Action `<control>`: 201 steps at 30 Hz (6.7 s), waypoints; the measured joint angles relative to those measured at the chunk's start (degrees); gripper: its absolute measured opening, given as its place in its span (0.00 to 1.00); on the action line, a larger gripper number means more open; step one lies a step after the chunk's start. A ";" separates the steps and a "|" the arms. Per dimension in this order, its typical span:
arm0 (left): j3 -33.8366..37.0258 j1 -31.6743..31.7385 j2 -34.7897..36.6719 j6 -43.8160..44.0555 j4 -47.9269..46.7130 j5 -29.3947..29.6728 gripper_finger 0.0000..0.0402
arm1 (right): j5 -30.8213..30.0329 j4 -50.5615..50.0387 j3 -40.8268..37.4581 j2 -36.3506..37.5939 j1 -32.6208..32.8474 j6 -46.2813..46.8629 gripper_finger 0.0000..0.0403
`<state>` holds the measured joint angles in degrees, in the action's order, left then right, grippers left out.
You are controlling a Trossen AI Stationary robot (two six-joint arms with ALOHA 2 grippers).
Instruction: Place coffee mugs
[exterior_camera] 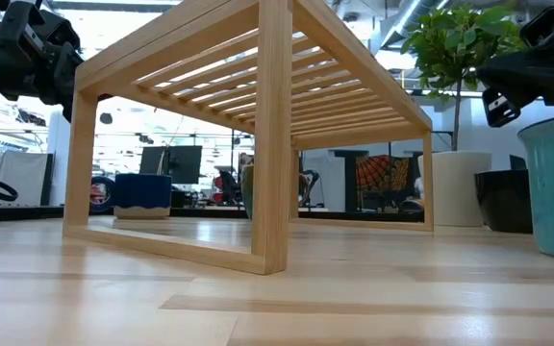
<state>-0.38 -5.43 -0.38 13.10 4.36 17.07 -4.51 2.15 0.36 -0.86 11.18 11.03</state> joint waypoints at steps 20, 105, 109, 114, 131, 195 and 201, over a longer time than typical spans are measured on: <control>0.02 0.00 0.02 0.00 0.00 0.01 0.00 | 0.00 0.00 -0.01 0.01 -0.01 0.00 0.22; -61.16 55.84 -83.43 -4.49 -50.56 -16.32 0.43 | 0.02 0.00 0.00 0.00 -0.01 0.00 0.22; -61.16 55.84 -85.89 -5.81 -50.53 -14.83 0.43 | 0.00 0.00 0.00 0.00 0.00 0.00 0.22; -61.17 55.84 -88.39 -5.99 -51.84 -16.65 0.43 | 0.00 0.00 -0.02 0.00 -0.01 0.00 0.22; -61.95 54.95 -91.79 -7.07 -55.77 -14.86 0.11 | 0.00 0.00 -0.01 0.00 -0.02 0.00 0.22; -106.79 -10.67 -97.26 8.52 -88.23 -13.23 0.18 | 0.00 0.00 -0.01 0.00 -0.02 0.00 0.22; -107.51 -10.58 -97.21 8.50 -88.37 -13.78 0.28 | 0.00 0.00 -0.02 0.00 -0.02 0.00 0.22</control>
<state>-107.89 -16.01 -97.59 21.61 -84.01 3.29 -4.51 2.15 0.34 -0.86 11.16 11.03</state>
